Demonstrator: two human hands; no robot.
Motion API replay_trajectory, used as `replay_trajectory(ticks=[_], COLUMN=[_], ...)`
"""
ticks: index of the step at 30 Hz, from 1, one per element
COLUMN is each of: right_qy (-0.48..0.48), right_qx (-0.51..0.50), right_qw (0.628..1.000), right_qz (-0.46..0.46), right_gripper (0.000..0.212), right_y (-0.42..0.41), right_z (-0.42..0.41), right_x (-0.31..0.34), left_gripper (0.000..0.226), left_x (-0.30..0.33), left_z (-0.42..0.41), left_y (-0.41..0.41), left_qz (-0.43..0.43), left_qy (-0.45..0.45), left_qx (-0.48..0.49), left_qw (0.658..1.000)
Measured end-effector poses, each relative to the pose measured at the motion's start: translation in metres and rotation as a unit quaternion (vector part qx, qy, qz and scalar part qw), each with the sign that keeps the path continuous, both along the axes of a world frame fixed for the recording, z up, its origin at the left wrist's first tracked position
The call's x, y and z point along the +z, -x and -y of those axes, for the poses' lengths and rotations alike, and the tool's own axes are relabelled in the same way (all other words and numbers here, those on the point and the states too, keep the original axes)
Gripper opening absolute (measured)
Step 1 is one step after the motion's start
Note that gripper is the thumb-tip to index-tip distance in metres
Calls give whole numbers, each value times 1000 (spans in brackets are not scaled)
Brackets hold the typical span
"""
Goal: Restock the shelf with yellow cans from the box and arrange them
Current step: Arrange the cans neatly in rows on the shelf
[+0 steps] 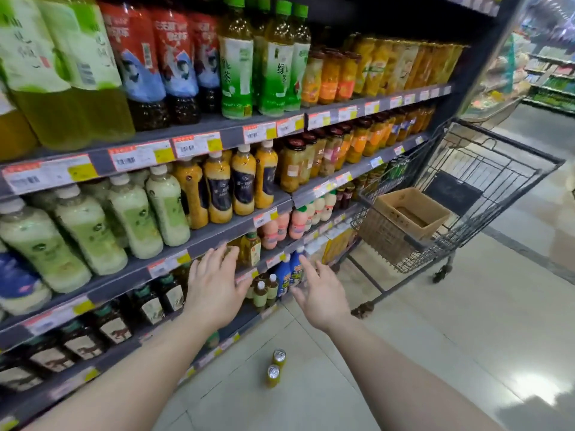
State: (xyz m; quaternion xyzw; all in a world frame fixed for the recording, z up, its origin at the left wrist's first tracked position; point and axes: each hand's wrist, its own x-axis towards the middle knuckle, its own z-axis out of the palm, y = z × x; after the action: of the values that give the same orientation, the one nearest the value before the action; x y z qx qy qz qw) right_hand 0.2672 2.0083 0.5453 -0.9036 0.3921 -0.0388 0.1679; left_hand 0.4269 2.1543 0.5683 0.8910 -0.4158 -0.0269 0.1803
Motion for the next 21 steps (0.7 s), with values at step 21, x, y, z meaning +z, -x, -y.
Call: replay_trajectory(ticks=[21], right_qy=[-125], right_qx=[211], right_qw=[947], right_qz=[-208], right_gripper=[89], right_y=[9], right_z=[162], right_x=[-359], left_gripper=[94], left_x=[-381], left_z=[101], left_y=[75], left_qz=[-201], left_qy=[-78], left_qx=[166], left_qw=[962])
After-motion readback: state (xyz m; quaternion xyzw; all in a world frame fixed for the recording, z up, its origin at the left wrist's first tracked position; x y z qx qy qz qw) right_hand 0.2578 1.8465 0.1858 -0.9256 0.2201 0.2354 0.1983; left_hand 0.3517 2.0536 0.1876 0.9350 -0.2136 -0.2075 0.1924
